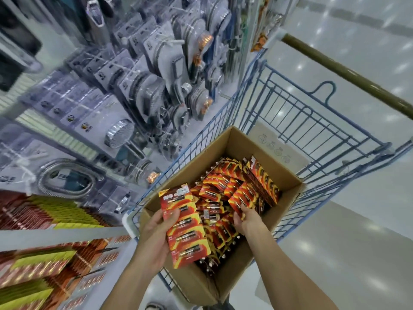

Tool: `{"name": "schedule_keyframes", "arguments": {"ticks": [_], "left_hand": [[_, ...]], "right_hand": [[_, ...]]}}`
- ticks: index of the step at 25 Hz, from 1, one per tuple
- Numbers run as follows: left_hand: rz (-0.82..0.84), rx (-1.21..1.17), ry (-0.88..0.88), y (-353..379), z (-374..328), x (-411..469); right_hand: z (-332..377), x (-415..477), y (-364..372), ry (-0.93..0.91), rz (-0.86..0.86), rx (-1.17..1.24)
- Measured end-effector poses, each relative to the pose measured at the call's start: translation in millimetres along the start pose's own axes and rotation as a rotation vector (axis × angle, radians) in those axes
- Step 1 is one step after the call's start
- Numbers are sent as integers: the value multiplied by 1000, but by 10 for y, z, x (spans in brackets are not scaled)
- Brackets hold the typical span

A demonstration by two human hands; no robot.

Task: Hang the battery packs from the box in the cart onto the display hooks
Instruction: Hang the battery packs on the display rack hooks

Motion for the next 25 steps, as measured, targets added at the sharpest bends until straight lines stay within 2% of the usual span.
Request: {"name": "schedule_keyframes", "arguments": {"ticks": [2,7,10,14,17,21,25], "left_hand": [[-1,30,49,-79,-24,-31],[6,20,90,-269,-78,-188],[21,-22,153,-447,-200,-389],[1,-58,249,-852,-407,-733],[-59,-111,350,-1291,-633,-1083],[-172,-255,488,-2115,-868,-1600],[-321,-402,614,-2992,-978,-2105]], "right_hand": [[19,-167,-73,9,12,-2],[-137,-681,-210,-86,263,-192],[-266,-1026,-251,-240,490,-365],[-543,-1620,-185,-419,653,-543],[-910,-2209,29,-471,858,-598],[-1600,-2946,309,-602,952,-788],[-2523,-3590,485,-658,1119,-953]]}}
Point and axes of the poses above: each hand's wrist, its own x-axis towards the middle knuckle, its own y-axis out of the palm, z = x × y, the point moved 5 cm from there along x, towards the middle knuckle, and after that the axes turned 8 degrees about -z, right-handed, at the moved point
